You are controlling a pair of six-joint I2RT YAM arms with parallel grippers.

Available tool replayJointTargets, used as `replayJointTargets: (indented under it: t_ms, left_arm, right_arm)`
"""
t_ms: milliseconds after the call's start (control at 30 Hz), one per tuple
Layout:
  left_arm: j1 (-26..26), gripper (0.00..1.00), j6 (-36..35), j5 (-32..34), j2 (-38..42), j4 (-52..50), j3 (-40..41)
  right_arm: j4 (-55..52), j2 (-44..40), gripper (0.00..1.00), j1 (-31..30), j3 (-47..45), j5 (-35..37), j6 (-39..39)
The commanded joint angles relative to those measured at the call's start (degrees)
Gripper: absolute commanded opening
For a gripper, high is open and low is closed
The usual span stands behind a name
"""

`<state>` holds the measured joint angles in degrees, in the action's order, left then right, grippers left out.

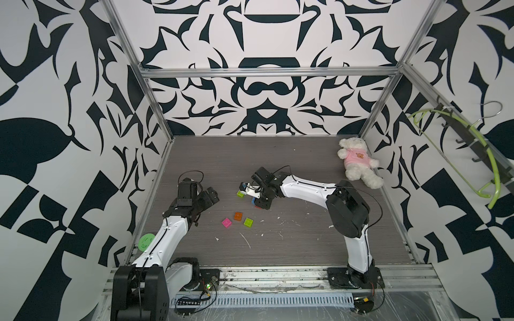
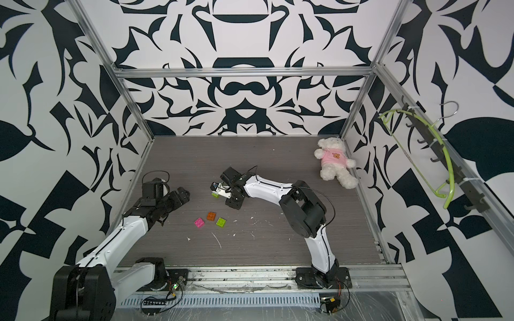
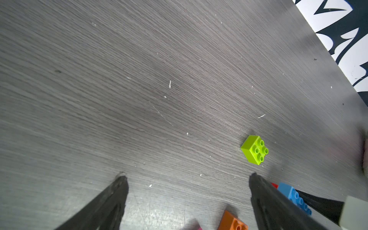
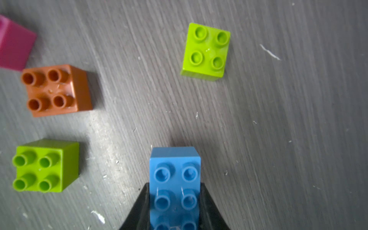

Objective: Assemble the letter v with lego
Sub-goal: Assemble the lego brick with the lego brick.

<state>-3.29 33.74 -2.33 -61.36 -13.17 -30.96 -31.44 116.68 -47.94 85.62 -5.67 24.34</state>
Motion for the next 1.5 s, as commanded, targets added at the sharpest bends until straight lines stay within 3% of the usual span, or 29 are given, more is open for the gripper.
replayJointTargets:
  t_ms: [0, 167, 700, 933, 1100, 1233, 1467]
  left_arm:
    - [0.1, 0.99, -0.8, 0.6, -0.6, -1.4, -1.4]
    - [0.1, 0.99, -0.9, 0.8, 0.0, -1.6, -1.3]
    - [0.1, 0.99, -0.9, 1.1, 0.4, -1.9, -1.2]
    - [0.1, 0.99, -0.9, 1.1, 0.6, -2.0, -1.1]
    - [0.1, 0.99, -0.9, 1.2, 0.8, -1.8, -0.9]
    - [0.1, 0.99, -0.8, 1.1, 0.6, -1.7, -0.9]
    - [0.1, 0.99, -0.9, 1.3, 0.5, -1.9, -1.0]
  right_arm:
    - [-7.0, 0.0, 0.0, 0.4, -1.8, -3.6, 5.6]
    - [-7.7, 0.1, 0.0, 1.0, -2.9, -5.0, 12.5]
    - [-5.0, 0.7, 0.0, 2.7, -5.6, -5.2, 21.3]
    - [-8.0, 4.1, 0.0, 2.8, -3.4, -5.6, 20.9]
    - [-2.1, 2.6, 0.0, 3.3, -7.4, -7.5, 18.9]
    - [-1.0, 2.8, 0.0, 3.0, -9.2, -5.1, 18.5]
    - [-5.6, 3.1, 0.0, 3.2, -4.7, -6.9, 15.4]
